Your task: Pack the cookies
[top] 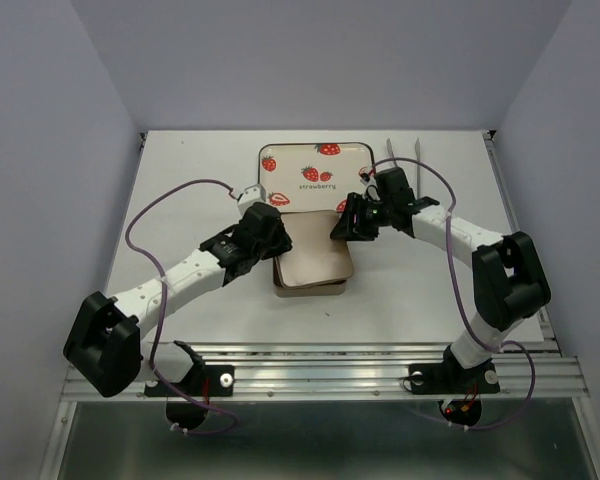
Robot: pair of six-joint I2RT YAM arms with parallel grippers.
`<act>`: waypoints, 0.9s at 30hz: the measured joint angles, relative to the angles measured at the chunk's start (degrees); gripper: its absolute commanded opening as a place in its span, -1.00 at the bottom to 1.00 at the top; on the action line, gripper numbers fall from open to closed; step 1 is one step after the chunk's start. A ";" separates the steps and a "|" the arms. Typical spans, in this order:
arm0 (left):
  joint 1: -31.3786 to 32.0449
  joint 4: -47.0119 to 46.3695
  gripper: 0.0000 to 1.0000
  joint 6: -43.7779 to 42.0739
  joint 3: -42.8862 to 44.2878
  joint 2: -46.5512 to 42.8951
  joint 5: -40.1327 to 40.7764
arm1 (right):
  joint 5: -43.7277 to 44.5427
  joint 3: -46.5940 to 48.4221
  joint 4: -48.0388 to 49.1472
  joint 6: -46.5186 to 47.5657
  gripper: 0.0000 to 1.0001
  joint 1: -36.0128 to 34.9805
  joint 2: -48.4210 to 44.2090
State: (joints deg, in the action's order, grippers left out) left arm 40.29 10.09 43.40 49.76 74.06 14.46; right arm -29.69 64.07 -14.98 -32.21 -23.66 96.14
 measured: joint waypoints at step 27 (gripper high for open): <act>-2.14 -2.84 0.20 -0.28 -2.01 3.78 1.88 | 1.95 -3.91 0.11 -2.58 0.09 -3.15 -0.13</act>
State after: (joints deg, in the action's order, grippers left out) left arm 38.15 7.25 43.11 47.75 77.84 16.34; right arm -27.75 60.16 -14.87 -34.79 -26.81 96.01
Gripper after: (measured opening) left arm 0.583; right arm 0.544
